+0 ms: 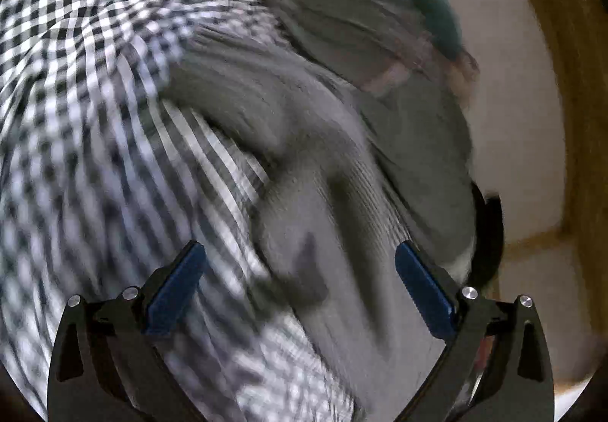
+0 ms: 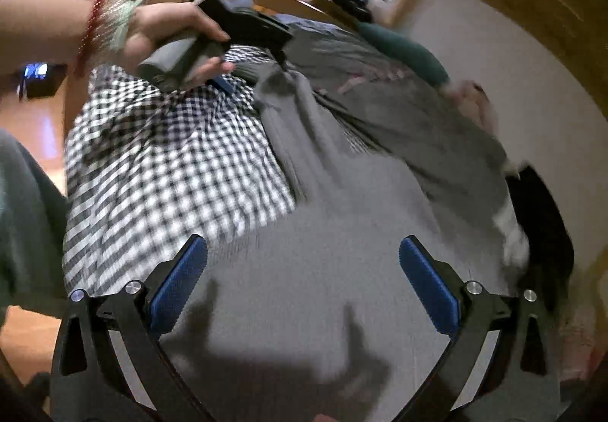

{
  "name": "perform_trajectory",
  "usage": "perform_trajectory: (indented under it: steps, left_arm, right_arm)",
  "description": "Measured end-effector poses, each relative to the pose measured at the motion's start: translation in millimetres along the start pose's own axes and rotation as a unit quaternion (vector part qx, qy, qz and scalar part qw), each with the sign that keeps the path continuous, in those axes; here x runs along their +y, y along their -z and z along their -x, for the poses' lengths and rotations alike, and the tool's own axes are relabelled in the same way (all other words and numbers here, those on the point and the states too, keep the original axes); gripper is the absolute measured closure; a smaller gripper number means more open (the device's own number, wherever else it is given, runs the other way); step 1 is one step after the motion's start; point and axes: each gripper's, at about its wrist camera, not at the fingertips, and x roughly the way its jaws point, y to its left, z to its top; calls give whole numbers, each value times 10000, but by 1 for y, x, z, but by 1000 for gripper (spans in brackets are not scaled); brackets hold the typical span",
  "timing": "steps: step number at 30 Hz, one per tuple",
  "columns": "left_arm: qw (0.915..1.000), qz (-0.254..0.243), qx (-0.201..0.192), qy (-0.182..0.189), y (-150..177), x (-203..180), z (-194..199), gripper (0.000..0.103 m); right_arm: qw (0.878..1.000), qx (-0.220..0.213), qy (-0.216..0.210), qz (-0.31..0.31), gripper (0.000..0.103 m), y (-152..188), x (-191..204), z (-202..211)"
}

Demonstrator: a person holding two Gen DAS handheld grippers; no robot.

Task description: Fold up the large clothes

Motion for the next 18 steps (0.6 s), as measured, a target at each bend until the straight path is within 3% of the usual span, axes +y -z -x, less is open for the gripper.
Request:
perform_trajectory:
  steps: [5, 8, 10, 12, 13, 14, 15, 16, 18]
  left_arm:
    - [9977, 358, 255, 519, -52, 4, -27, 4]
    - [9919, 815, 287, 926, -64, 6, -38, 5]
    - [9911, 986, 394, 803, -71, 5, -47, 5]
    - [9938, 833, 421, 600, -78, -3, -50, 5]
    - [9951, 752, 384, 509, -79, -5, -50, 6]
    - [9964, 695, 348, 349, -80, -9, -50, 17]
    - [9976, 607, 307, 91, -81, -14, -51, 30]
    - [9981, 533, 284, -124, -87, -12, -54, 58]
    - [9980, 549, 249, -206, -101, -14, -66, 71]
  right_arm:
    - [9980, -323, 96, 539, 3, -45, 10, -59]
    - [9963, -161, 114, 837, 3, -65, 14, -96]
    - [9966, -18, 81, 819, 3, -75, 13, -116]
    - [9955, 87, -36, 948, 7, -83, 16, -136]
    - [9941, 174, -124, 1061, 13, -86, 19, -145]
    - [9917, 337, -146, 1234, 36, -89, 24, -159]
    - [9903, 420, -132, 1316, 48, -90, 26, -167]
    - [9891, 507, -74, 1382, 54, -92, 29, -174]
    - [9889, 640, -25, 1341, 60, -94, 33, -186]
